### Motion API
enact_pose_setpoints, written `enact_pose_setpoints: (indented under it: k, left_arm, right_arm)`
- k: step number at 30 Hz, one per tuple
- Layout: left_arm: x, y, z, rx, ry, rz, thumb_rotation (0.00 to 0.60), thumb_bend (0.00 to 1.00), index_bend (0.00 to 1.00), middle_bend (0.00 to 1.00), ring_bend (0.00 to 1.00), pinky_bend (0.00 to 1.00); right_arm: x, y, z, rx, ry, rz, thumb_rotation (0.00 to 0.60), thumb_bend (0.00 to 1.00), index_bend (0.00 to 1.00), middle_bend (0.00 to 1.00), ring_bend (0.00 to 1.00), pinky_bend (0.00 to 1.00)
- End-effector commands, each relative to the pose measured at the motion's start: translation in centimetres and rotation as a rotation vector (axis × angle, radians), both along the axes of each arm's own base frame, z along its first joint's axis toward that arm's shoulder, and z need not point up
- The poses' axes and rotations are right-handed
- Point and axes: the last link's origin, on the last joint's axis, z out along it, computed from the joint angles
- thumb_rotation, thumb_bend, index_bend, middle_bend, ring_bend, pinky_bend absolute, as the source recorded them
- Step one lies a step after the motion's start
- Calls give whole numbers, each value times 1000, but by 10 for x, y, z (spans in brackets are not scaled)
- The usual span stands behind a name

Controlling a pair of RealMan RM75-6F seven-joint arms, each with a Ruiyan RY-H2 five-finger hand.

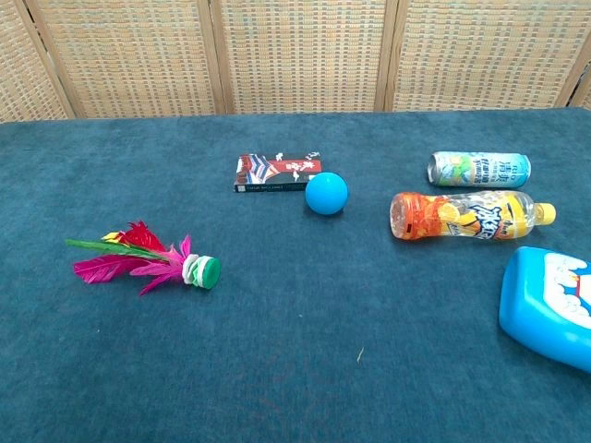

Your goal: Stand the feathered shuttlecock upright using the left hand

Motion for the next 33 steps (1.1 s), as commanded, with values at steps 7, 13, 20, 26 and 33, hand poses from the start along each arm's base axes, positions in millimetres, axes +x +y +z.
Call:
enact_pose_setpoints:
  k: [7,13,20,26,33]
  left_arm:
    - [35,39,-22,-65,11,-99,600,293,326,0,0,0]
    - [53,62,-47,-121,69,-136,600,318,341,0,0,0]
    - [64,76,-78,-187,106,-149,600,364,418,0,0,0]
    - [67,79,-98,-208,103,-153,600,364,468,0,0,0]
    - [59,82,-109,-214,147,-146,600,364,468,0,0,0]
  right_arm:
    - [1,0,0,1,-6,3,600,275,40,0,0,0]
    - [-1,-1,1,1,-19,0,600,275,40,0,0,0]
    - [-1,-1,3,-6,-30,3,600,275,40,0,0,0]
    - [-2,-1,5,-15,-44,3,600,275,40,0,0,0]
    - [-2,-1,6,-18,-54,8,600,275,40,0,0,0]
